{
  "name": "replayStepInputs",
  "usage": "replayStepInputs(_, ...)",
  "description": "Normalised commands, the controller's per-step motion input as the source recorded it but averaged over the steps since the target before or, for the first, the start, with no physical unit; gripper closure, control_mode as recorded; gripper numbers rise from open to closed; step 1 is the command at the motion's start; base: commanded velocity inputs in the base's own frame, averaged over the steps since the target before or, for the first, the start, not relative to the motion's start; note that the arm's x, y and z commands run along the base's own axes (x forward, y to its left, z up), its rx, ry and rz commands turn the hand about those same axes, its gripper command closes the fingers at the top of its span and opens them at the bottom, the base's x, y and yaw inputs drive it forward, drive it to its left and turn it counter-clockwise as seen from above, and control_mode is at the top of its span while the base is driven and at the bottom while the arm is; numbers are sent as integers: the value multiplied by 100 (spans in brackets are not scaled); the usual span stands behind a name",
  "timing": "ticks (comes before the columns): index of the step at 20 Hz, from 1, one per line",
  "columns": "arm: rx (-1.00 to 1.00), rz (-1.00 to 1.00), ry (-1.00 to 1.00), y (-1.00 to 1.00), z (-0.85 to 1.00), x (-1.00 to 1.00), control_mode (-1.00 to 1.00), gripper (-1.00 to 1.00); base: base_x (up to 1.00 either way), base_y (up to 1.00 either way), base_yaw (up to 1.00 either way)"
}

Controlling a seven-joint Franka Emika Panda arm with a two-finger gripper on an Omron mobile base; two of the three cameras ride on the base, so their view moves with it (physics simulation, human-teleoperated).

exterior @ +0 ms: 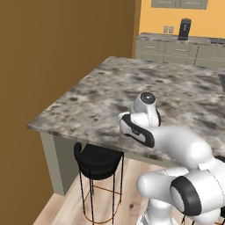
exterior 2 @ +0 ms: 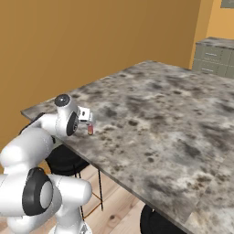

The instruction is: Place the large bottle from the dining counter next to the other large bottle outside the sink, and place the small bottle from the dining counter next to the other small bottle inside the sink.

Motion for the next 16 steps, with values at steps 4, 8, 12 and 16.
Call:
replayStepInputs(4,0,0,0,1,-1,14,-100,-100,0,0,0)
replayStepInputs(8,0,0,0,0,-16,11,-100,-100,0,0,0)
replayStepInputs(12,0,0,0,0,-29,19,-100,-100,0,0,0)
replayStepInputs(16,0,0,0,0,-11,24,-100,-100,0,0,0)
